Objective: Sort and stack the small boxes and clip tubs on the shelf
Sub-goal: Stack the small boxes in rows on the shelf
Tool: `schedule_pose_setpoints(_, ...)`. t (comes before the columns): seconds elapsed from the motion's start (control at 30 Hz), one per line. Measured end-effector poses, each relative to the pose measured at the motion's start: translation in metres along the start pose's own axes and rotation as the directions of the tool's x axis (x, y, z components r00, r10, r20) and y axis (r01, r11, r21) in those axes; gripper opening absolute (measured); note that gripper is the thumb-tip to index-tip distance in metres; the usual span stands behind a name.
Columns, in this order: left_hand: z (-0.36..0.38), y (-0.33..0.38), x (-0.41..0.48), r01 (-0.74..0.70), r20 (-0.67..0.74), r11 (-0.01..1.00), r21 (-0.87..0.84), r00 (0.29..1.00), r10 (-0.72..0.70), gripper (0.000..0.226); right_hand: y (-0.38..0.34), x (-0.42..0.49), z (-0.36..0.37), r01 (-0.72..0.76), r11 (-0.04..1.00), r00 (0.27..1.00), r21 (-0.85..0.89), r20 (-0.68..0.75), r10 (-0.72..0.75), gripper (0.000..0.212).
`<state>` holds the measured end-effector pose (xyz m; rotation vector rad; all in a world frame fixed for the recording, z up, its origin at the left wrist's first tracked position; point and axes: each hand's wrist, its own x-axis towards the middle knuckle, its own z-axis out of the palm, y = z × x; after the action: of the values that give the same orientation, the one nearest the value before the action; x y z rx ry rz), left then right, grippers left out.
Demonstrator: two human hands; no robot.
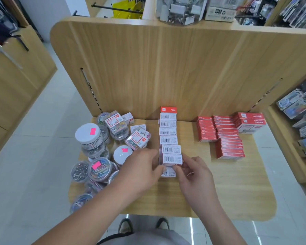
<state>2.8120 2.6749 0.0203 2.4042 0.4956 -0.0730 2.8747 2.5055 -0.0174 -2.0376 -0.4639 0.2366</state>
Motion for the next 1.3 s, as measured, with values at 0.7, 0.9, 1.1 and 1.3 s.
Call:
schedule_pose_setpoints(0.7, -0.034, -0.014, -0.013, -0.148, -0.136, 0.989, -0.026, 0.98, 0.143, 0.016, -0.039, 0.016, -0.049, 0.03, 0.892, 0.995, -0.45, 0.1, 0.017, 0.04)
schedule_pose_setpoints(0.9, -0.087, -0.027, -0.033, -0.126, -0.287, 0.992, -0.014, 0.951, 0.117, 0.016, -0.101, 0.042, -0.021, 0.186, 0.939, 0.969, -0.288, 0.212, -0.127, 0.022)
schedule_pose_setpoints(1.1, -0.14, -0.042, -0.046, -0.064, -0.468, 0.997, -0.048, 0.883, 0.034, 0.01, -0.125, 0.116, 0.045, 0.337, 0.878, 0.906, -0.339, 0.37, -0.205, 0.023)
schedule_pose_setpoints(1.3, -0.154, -0.057, -0.03, 0.028, -0.517, 1.0, -0.006, 0.855, -0.027, 0.006, -0.119, 0.187, 0.067, 0.268, 0.84, 0.852, -0.471, 0.523, 0.021, 0.017)
